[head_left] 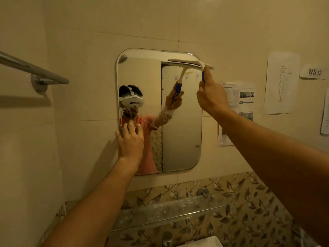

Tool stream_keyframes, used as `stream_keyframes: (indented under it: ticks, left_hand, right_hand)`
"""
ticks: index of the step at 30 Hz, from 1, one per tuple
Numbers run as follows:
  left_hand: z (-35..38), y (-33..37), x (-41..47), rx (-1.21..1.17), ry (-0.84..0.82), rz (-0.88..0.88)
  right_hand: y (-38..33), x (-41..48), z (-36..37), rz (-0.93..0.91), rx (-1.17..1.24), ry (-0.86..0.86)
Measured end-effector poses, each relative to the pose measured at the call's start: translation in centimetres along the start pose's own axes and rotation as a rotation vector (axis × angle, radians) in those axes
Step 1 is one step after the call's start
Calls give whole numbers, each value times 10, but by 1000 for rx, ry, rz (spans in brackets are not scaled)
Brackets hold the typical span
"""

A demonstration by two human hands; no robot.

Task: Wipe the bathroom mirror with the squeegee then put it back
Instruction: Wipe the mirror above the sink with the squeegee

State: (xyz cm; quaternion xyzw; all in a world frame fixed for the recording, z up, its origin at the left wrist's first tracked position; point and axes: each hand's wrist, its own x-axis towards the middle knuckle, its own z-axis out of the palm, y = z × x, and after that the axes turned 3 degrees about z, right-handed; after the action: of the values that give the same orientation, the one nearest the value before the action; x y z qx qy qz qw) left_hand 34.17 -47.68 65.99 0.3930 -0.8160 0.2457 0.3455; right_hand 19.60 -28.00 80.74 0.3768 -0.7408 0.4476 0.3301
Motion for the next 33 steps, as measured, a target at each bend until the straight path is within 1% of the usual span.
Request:
stream_keyframes:
  ticks: [4,7,13,18,24,28,31,33]
  left_hand:
    - [2,-1,0,-2,22,8]
    - [0,-1,-1,0,16,3]
    - [-4,0,-3,3,25,8]
    - [-5,0,-3,-12,13,11]
    - [-2,1,-3,-28,-4,8]
    - [-1,-1,-1,-27,8,14]
    - [0,0,-3,-26,5,7]
    - [1,0,-4,-16,2,22]
  right_hand:
    - [4,5,7,3,-33,-3]
    - [12,-9,13,30,-46,2]
    - [33,-69,40,107,-45,-27]
    - [43,-117,63,204,8,-68]
    - [40,-172,83,274,36,-120]
    - [37,-192,85,312,60,-161]
    - [35,-189,75,288,46,-139]
    - [25,-172,64,222,43,-95]
